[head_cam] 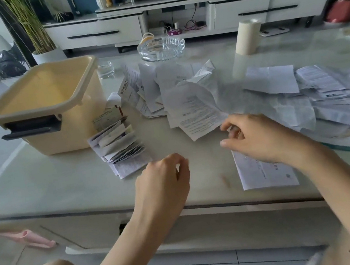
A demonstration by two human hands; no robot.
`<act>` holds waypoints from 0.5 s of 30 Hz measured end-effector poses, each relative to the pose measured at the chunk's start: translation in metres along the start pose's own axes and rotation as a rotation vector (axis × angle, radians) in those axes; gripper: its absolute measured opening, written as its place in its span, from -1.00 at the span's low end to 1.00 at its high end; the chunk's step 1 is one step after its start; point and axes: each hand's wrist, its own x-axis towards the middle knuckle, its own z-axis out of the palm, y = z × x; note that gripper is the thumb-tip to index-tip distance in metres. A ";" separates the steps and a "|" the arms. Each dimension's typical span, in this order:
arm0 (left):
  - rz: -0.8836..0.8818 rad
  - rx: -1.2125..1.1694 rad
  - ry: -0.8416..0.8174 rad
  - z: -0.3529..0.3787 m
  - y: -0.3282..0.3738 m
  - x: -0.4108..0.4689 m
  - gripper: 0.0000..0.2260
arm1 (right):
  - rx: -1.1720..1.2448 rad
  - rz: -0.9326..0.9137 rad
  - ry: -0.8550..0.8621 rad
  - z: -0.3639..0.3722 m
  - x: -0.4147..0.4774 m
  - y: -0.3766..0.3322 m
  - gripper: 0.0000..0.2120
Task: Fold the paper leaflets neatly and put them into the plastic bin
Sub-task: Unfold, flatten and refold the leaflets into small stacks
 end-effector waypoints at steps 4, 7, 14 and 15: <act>0.037 -0.070 -0.032 0.012 0.018 0.000 -0.83 | -0.097 0.017 -0.264 0.002 -0.029 0.023 -0.03; 0.044 -0.156 -0.066 0.016 0.028 0.001 -0.84 | -0.242 -0.024 -0.330 0.021 -0.046 0.035 0.16; 0.036 -0.269 -0.197 0.026 0.037 0.005 -0.86 | -0.331 -0.223 -0.068 0.039 -0.070 0.046 -0.37; 0.028 -0.303 -0.224 0.026 0.039 0.006 -0.86 | -0.252 -0.202 -0.053 0.034 -0.074 0.045 -0.45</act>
